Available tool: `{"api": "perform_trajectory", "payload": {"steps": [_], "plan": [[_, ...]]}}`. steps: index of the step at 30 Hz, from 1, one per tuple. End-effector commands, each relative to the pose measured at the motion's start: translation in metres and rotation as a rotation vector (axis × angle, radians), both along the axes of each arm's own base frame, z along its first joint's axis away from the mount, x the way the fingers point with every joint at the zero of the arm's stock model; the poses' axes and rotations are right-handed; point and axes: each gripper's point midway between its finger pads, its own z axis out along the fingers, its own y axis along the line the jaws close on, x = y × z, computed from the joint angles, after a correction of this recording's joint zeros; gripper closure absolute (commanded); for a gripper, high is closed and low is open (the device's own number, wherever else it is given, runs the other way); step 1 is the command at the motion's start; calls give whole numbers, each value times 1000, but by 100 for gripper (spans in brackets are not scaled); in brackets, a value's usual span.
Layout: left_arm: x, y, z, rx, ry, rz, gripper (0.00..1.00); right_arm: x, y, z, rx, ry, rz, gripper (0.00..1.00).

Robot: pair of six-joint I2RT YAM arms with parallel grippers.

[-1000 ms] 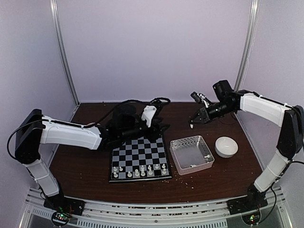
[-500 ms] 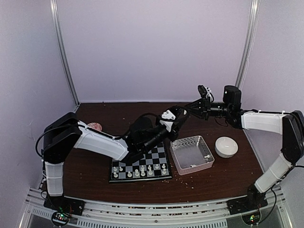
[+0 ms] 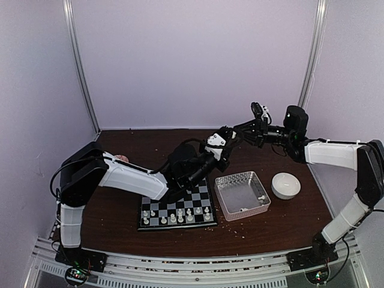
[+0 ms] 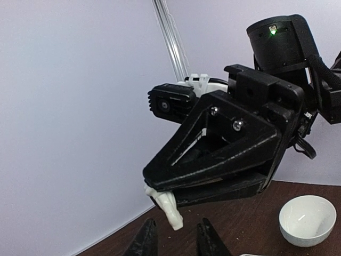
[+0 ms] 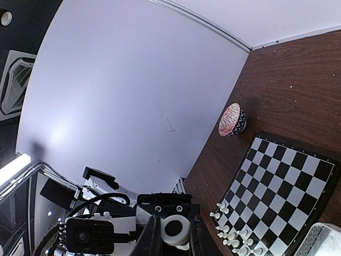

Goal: Set up the chess pieces on the board
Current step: Place the chess piece on the chessboard.

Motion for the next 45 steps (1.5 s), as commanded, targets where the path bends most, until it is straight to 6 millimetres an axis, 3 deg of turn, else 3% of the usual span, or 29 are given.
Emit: {"api": "perform_trajectory", "payload": {"steps": [1,9,18,21,25,28,31,35,40,45], "plan": [[0,-2,16,-40,-36,10,77,-12,2,14,22,-51,21,87],[0,-2,22,-51,-47,8,81,-13,7,8,15,-44,37,87],[-5,1,28,-67,-52,-8,95,-16,8,4,6,-62,42,84],[-6,8,32,-74,-41,-12,100,-19,6,8,1,-87,54,67],[-9,25,37,-68,3,-20,100,-20,-9,15,-33,-138,43,43],[-15,40,40,-30,56,-36,100,-17,-28,13,-77,-179,5,39],[-24,46,19,140,205,-117,100,-12,-46,2,-153,-231,-36,38],[-56,64,-13,413,432,-250,100,-6,-61,-27,-336,-313,-51,39],[-102,117,-54,755,725,-304,100,-5,-67,-60,-463,-388,-29,40],[-137,173,-85,1042,964,-281,100,-3,-69,-76,-518,-387,-1,42]]}}
